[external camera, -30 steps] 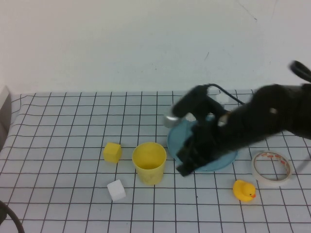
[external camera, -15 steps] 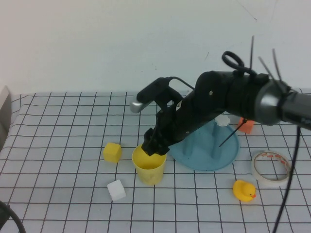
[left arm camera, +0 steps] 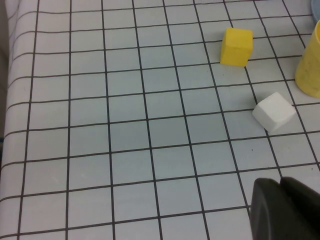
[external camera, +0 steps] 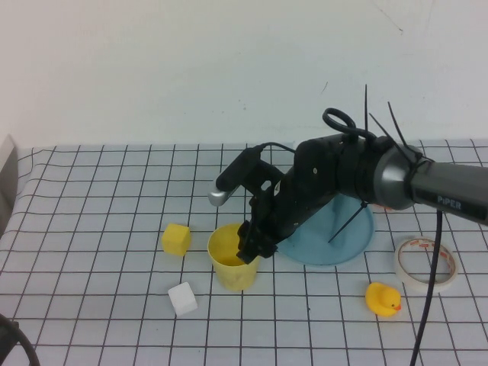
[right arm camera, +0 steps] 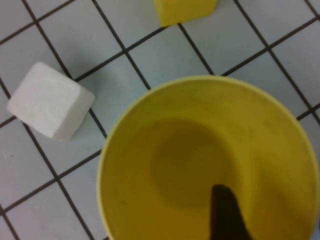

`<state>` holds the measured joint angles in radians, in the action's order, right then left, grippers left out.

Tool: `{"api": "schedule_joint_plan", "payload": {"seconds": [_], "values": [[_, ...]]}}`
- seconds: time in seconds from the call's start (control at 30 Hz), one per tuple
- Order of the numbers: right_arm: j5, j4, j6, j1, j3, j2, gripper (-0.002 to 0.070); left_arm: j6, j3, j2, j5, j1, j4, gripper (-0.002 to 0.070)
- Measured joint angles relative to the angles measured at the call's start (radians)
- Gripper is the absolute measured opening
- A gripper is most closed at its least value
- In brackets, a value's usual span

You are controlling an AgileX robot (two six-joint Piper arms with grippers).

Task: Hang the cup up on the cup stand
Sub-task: Pick up the cup from the table

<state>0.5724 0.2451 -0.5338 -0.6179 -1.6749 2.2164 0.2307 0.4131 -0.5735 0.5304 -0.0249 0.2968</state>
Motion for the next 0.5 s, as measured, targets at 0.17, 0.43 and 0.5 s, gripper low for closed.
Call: {"api": "schedule_joint_plan", "payload": {"seconds": [0.17, 0.43, 0.5], "values": [[0.006, 0.022, 0.0, 0.0, -0.001, 0.006, 0.0235, 0.0, 0.0, 0.0, 0.0, 0.0, 0.002, -0.0003], [0.006, 0.024, 0.0, 0.0, -0.001, 0.006, 0.0025, 0.0, 0.0, 0.0, 0.0, 0.0, 0.002, -0.0003], [0.006, 0.026, 0.0, 0.0, -0.004, 0.006, 0.002, 0.0, 0.0, 0.0, 0.0, 0.0, 0.002, -0.0003]]}}
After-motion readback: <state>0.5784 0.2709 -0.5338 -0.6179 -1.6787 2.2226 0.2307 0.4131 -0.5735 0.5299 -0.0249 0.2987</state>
